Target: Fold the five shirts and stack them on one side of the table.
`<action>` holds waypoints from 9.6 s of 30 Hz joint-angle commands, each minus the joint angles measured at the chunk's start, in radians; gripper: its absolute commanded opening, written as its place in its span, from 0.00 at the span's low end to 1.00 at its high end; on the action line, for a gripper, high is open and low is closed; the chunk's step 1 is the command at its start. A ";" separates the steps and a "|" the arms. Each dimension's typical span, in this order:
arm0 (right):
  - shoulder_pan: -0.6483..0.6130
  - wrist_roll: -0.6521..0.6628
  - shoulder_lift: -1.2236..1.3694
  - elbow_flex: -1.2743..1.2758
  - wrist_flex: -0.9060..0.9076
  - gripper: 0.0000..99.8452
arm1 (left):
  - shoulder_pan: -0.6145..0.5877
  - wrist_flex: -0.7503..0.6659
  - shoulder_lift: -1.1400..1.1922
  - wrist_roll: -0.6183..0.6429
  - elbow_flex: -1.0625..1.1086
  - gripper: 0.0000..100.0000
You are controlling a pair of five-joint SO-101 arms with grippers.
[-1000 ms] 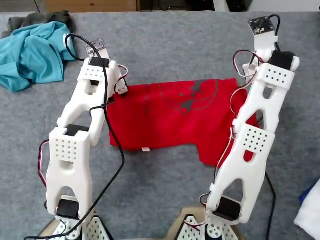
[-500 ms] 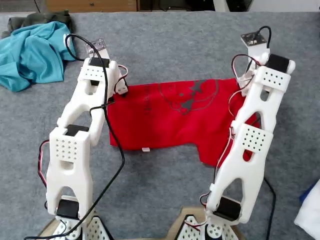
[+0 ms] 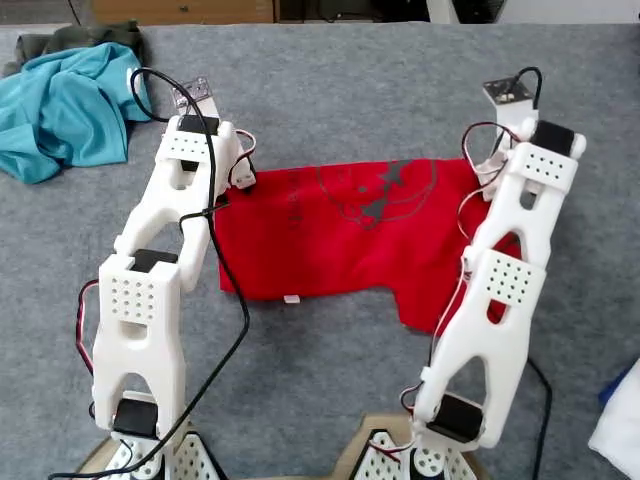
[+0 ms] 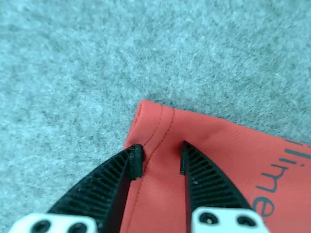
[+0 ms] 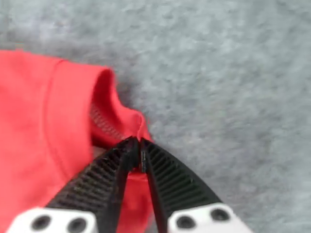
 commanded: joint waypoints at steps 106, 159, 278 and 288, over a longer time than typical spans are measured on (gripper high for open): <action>-0.200 -0.095 -0.127 -0.019 0.068 0.01 | -0.003 0.011 0.001 -0.040 -0.028 0.14; 0.044 0.565 -1.044 0.794 0.150 0.01 | 0.028 0.546 -0.012 -0.305 -0.723 0.25; -0.016 1.135 -1.567 2.505 -0.746 0.22 | 0.089 0.394 -1.222 -0.402 0.778 0.24; -0.016 1.134 -1.564 2.505 -0.747 0.12 | 0.089 0.396 -1.222 -0.402 0.776 0.24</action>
